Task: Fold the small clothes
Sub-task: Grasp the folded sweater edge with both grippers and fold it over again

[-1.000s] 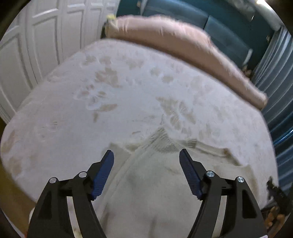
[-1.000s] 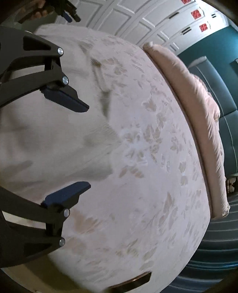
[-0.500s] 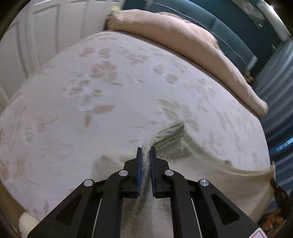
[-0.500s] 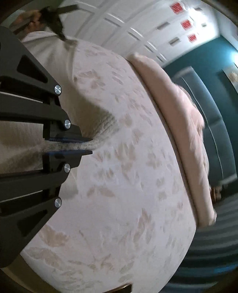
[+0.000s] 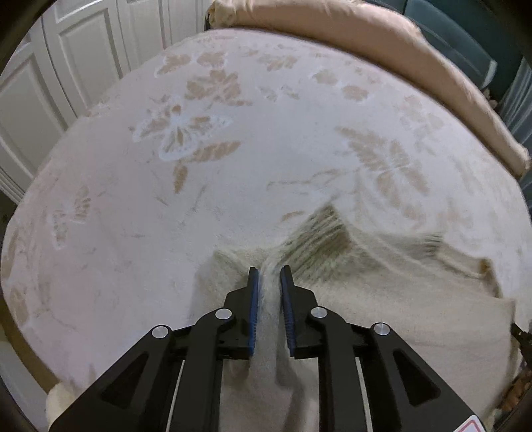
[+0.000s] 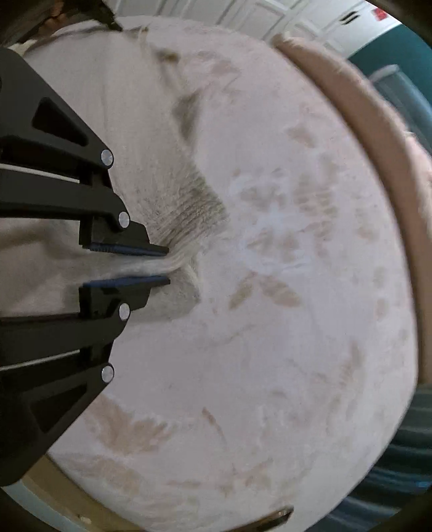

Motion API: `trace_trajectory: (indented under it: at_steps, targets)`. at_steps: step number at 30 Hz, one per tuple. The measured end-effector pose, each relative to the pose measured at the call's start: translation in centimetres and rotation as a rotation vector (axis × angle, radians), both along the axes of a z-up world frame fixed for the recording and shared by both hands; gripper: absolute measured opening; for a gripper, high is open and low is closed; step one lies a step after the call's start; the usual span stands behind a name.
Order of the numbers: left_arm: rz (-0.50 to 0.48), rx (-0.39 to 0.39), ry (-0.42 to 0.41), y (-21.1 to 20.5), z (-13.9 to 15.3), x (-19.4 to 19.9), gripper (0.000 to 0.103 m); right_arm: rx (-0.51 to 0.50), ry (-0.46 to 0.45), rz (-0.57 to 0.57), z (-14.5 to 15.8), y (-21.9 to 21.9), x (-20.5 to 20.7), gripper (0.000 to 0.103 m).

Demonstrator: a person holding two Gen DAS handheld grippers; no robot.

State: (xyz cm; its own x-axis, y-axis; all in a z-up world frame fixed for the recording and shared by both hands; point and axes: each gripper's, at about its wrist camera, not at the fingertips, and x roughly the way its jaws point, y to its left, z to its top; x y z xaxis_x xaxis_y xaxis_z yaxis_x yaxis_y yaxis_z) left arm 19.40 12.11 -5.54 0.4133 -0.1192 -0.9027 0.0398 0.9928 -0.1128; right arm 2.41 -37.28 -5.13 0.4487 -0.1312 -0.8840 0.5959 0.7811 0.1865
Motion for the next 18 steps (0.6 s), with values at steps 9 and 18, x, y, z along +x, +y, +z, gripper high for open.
trace_trajectory:
  at_steps: [9, 18]
  targets:
    - [-0.242, -0.007, -0.065, -7.5, 5.4, -10.8, 0.025, -0.007, -0.111, 0.424, 5.6, 18.2, -2.7, 0.016]
    - [-0.216, 0.150, 0.059, -5.2, -1.0, -15.6, 0.029, -0.004, 0.037, 0.398, 0.5, 18.9, -7.9, 0.013]
